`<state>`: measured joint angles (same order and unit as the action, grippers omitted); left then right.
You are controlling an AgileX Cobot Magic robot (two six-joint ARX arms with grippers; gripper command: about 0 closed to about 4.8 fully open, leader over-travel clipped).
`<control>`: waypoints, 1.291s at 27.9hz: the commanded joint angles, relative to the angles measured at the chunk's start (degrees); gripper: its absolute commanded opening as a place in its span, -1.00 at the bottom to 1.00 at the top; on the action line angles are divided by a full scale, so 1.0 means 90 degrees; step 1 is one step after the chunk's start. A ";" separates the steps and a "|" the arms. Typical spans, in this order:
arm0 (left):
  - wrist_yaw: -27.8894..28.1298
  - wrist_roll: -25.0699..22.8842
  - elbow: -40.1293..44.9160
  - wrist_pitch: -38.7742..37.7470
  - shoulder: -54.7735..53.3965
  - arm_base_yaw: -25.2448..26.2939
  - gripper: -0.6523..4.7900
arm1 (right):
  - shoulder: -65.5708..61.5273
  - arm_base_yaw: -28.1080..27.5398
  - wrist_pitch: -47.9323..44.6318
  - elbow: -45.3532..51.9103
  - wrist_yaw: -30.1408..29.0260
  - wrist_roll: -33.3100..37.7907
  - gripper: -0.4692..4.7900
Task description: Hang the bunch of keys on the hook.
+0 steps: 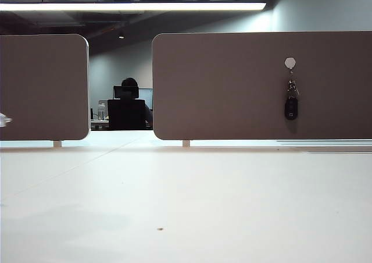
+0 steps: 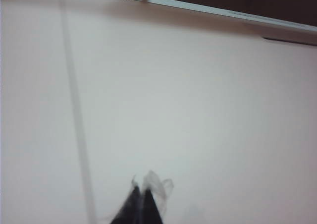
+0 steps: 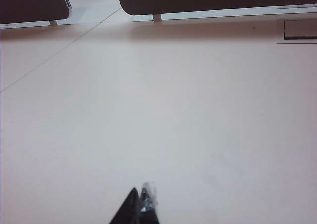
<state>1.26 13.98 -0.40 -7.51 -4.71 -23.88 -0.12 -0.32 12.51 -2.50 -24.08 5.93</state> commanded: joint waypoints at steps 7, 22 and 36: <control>0.0002 -0.0005 -0.0005 0.0024 0.0442 0.2127 -0.78 | 0.0000 0.0019 -0.0080 0.0032 -0.0005 0.0002 -0.84; 0.0005 -0.0005 -0.0005 0.0102 0.0488 0.2909 -0.78 | 0.0000 0.0882 -0.0097 0.0117 -0.0007 0.0002 -0.84; 0.0002 -0.0005 -0.0005 0.0097 0.0488 0.2897 -0.78 | 0.0000 -0.0007 -0.0143 0.0117 0.2416 0.0000 -0.84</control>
<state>1.52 14.00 -0.45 -7.07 -0.25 2.17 -0.12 1.43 11.92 -1.39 0.19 5.93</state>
